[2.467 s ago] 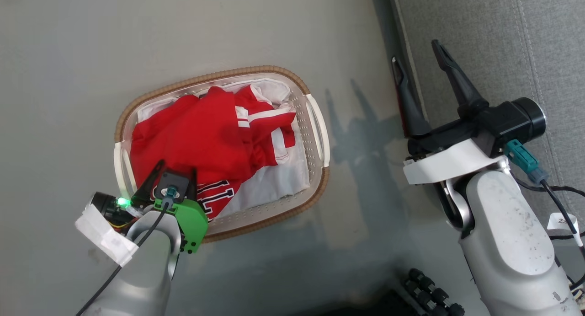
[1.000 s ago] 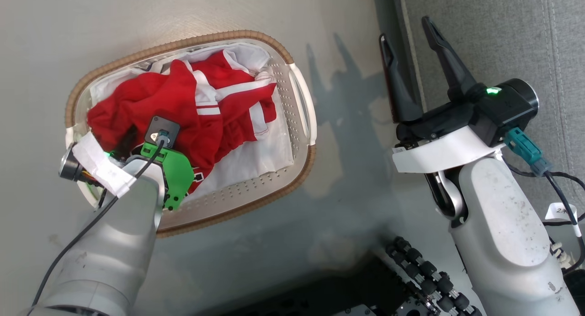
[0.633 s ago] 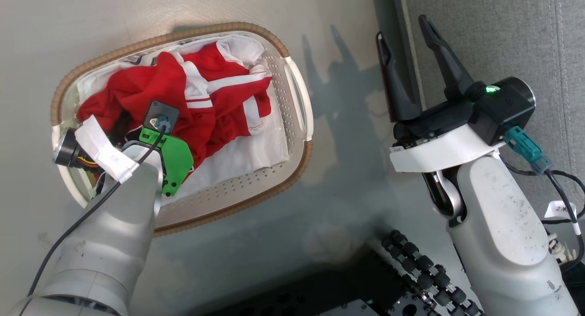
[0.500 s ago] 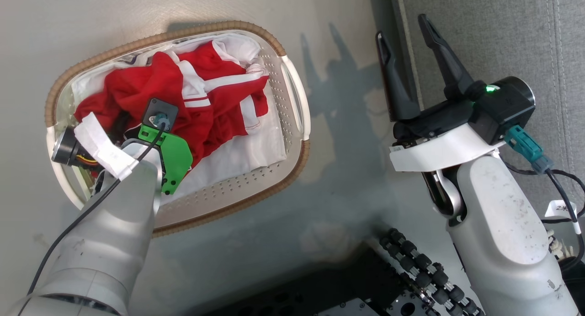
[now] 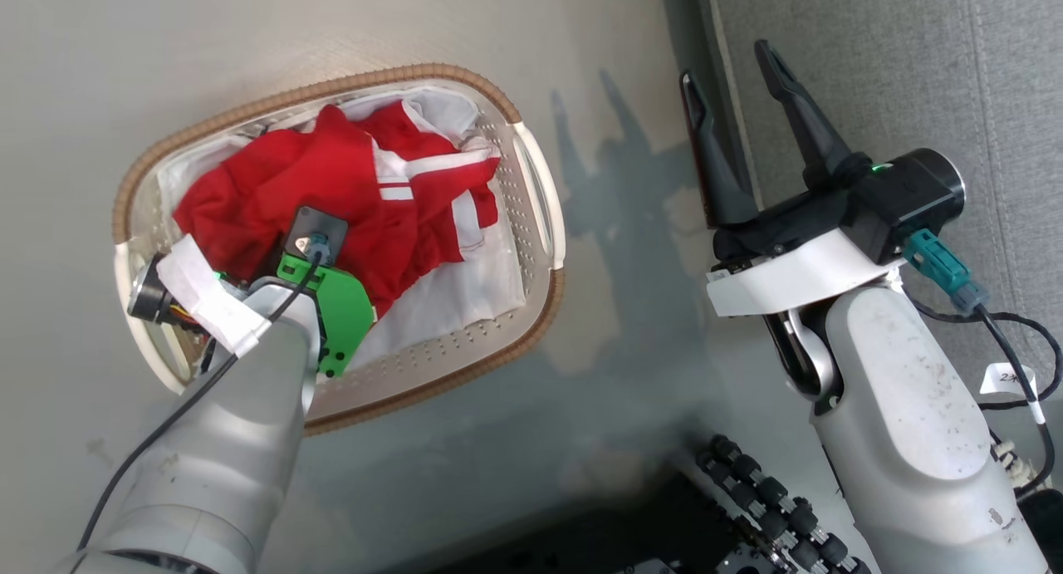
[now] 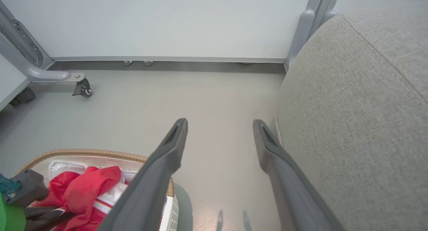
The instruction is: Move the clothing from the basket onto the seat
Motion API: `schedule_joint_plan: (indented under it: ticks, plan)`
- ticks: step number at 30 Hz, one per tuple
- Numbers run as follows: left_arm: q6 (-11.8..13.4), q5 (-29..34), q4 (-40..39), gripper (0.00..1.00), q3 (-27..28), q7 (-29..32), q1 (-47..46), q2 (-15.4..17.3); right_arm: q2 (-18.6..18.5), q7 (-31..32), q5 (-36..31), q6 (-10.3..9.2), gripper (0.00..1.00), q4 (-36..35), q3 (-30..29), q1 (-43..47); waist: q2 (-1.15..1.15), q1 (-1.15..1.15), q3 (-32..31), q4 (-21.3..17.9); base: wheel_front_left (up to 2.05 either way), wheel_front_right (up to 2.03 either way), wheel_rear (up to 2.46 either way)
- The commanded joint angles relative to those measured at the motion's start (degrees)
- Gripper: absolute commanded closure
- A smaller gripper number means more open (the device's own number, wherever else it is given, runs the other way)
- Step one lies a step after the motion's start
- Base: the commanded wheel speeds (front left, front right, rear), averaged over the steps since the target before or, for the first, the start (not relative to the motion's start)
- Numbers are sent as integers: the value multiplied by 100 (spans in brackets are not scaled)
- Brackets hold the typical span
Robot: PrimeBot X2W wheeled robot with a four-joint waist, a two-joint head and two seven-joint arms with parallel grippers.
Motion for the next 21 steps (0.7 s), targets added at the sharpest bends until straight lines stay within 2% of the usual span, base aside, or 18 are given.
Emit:
schedule_joint_plan:
  ticks: [1, 9, 16, 21]
  plan:
    - [0, -43, -8, 100, -15, -83, 114, -25, -18, -27, -63, -2, 0, 49, -36, 73, 0, 0, -277, 111, 0, 0, 0]
    - [-25, -271, -14, 100, -55, -466, 505, -117, -23, -27, -153, -2, 0, 240, 16, 280, 0, 0, -956, 369, 0, 0, 0]
    - [-191, -560, -122, 100, -119, -767, 910, -138, -84, -27, -156, -2, 0, 416, 19, 496, 0, 0, -1563, 614, 0, 0, 0]
    - [-284, -800, -472, 100, -270, -932, 1226, -136, -130, -27, -143, -3, 0, 559, 4, 720, 0, 0, -2015, 787, 0, 0, 0]
